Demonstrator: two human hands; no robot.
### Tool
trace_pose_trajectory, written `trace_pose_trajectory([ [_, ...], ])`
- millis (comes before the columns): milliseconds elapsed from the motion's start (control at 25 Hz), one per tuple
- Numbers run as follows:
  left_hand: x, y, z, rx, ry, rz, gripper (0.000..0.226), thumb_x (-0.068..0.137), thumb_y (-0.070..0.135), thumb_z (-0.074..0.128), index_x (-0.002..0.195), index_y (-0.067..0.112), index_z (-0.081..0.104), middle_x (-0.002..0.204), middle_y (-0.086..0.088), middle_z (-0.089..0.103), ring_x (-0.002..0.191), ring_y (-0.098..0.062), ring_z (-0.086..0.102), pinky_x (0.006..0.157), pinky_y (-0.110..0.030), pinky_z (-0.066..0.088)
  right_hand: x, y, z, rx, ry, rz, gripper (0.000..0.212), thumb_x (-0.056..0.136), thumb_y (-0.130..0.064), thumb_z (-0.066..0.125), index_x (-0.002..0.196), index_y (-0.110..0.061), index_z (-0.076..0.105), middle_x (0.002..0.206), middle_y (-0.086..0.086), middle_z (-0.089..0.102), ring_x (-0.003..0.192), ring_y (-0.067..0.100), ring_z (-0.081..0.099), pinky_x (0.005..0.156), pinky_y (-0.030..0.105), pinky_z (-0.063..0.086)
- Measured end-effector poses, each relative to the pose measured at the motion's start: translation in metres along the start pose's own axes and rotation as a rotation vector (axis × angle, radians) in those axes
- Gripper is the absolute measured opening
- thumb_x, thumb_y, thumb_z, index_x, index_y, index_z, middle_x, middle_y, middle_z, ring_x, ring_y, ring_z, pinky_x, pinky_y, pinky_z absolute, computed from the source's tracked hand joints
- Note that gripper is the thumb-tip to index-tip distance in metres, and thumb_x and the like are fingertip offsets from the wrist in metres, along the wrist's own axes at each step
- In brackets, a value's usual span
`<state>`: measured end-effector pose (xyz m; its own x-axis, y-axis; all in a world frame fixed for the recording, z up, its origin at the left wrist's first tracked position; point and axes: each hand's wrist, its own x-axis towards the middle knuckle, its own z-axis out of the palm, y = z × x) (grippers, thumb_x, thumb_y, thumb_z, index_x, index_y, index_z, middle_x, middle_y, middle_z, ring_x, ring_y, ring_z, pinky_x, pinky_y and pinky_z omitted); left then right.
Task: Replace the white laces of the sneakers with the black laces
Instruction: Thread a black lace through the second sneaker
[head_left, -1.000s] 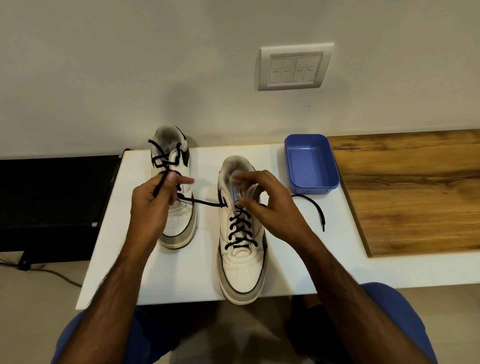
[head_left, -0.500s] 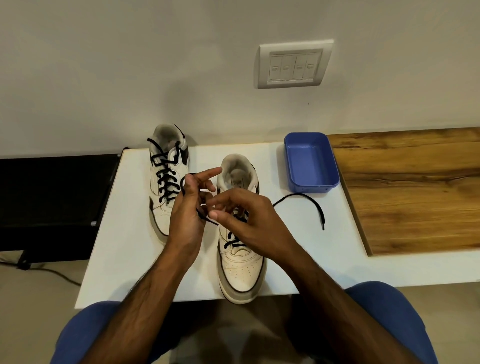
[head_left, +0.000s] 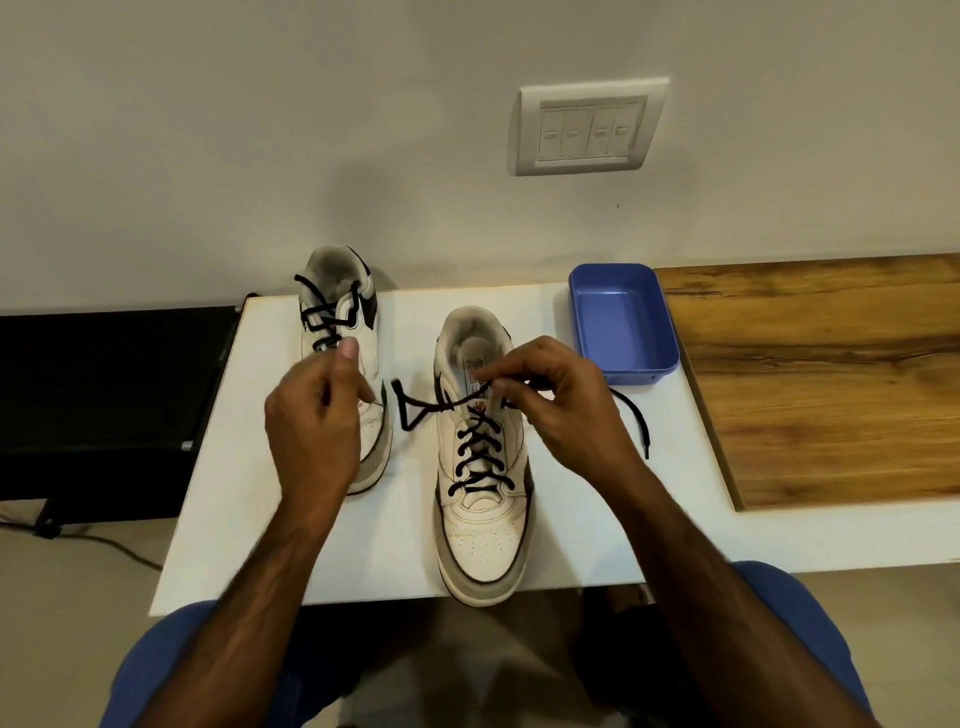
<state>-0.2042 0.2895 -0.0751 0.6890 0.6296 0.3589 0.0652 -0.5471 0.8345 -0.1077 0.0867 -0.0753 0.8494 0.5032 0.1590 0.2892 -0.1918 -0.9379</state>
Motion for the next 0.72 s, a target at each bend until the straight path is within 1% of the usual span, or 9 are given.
trace_pose_trajectory([
  [80,0.003,0.002,-0.002,0.065,0.019,0.183,0.034,0.101,0.036,0.052,0.082,0.008,0.057,0.084,-0.001,0.056,0.080,-0.023,0.054,0.072,-0.043,0.044,0.000,0.003,-0.007,-0.079,-0.017,-0.010,0.018,0.089,-0.011,0.074,0.099,-0.025,0.078,0.094,-0.011,0.070,0.089,0.011,0.066,0.076,0.024,0.055],
  [160,-0.001,0.009,0.009,0.057,-0.203,0.340,0.018,0.098,0.032,0.060,0.105,0.015,0.062,0.099,0.008,0.059,0.095,-0.014,0.058,0.085,-0.036,0.045,-0.001,0.001,-0.006,-0.056,-0.021,0.010,0.015,0.085,-0.015,0.079,0.096,-0.024,0.077,0.090,-0.012,0.073,0.087,0.010,0.068,0.074,0.020,0.053],
  [240,-0.012,0.013,0.023,-0.006,-0.426,0.331,0.025,0.094,0.027,0.070,0.117,0.021,0.066,0.099,0.017,0.066,0.097,-0.005,0.065,0.091,-0.034,0.048,-0.001,-0.001,-0.002,0.015,0.026,0.012,0.014,0.081,-0.016,0.083,0.092,-0.018,0.075,0.085,-0.010,0.074,0.083,0.010,0.070,0.074,0.020,0.054],
  [280,-0.016,0.015,0.029,-0.046,-0.461,0.284,0.026,0.091,0.021,0.074,0.116,0.019,0.069,0.095,0.017,0.069,0.093,-0.003,0.068,0.088,-0.028,0.051,-0.001,-0.001,-0.001,0.047,0.047,0.016,0.014,0.080,-0.015,0.084,0.089,-0.016,0.074,0.083,-0.009,0.074,0.082,0.009,0.070,0.073,0.019,0.054],
  [360,-0.021,0.016,0.036,-0.110,-0.425,0.171,0.025,0.085,0.010,0.078,0.109,0.014,0.074,0.090,0.016,0.072,0.085,-0.001,0.070,0.081,-0.015,0.051,0.000,-0.001,0.001,0.080,0.057,0.032,0.013,0.080,-0.013,0.084,0.088,-0.016,0.074,0.082,-0.007,0.075,0.081,0.009,0.071,0.074,0.019,0.055],
  [440,-0.019,0.015,0.038,-0.142,-0.359,0.122,0.020,0.083,0.008,0.079,0.102,0.013,0.077,0.086,0.016,0.073,0.080,-0.001,0.070,0.074,-0.013,0.053,0.000,0.000,0.002,0.099,0.028,0.047,0.012,0.083,-0.012,0.080,0.092,-0.015,0.073,0.085,-0.004,0.076,0.084,0.012,0.073,0.077,0.026,0.058],
  [520,-0.016,0.015,0.039,-0.142,-0.310,0.121,0.015,0.084,0.008,0.078,0.097,0.015,0.078,0.083,0.016,0.072,0.078,-0.002,0.069,0.069,-0.021,0.056,0.002,0.002,0.000,0.167,0.025,0.085,0.010,0.090,-0.007,0.072,0.098,-0.012,0.071,0.087,-0.001,0.076,0.086,0.015,0.074,0.080,0.030,0.060],
  [600,-0.015,0.012,0.040,-0.102,-0.266,0.138,0.013,0.085,0.010,0.078,0.095,0.017,0.078,0.083,0.017,0.069,0.077,-0.004,0.066,0.065,-0.031,0.057,0.004,0.008,-0.007,0.147,0.097,0.152,0.010,0.095,-0.006,0.066,0.100,-0.014,0.069,0.087,-0.002,0.076,0.085,0.011,0.073,0.077,0.026,0.060],
  [720,-0.013,0.001,0.044,0.033,-0.241,0.199,0.011,0.087,0.023,0.075,0.097,0.020,0.079,0.084,0.013,0.060,0.082,-0.012,0.060,0.071,-0.044,0.053,0.005,0.017,-0.009,-0.081,0.141,0.309,0.009,0.093,-0.030,0.071,0.090,-0.024,0.066,0.084,-0.010,0.071,0.078,0.004,0.068,0.064,0.018,0.055],
])
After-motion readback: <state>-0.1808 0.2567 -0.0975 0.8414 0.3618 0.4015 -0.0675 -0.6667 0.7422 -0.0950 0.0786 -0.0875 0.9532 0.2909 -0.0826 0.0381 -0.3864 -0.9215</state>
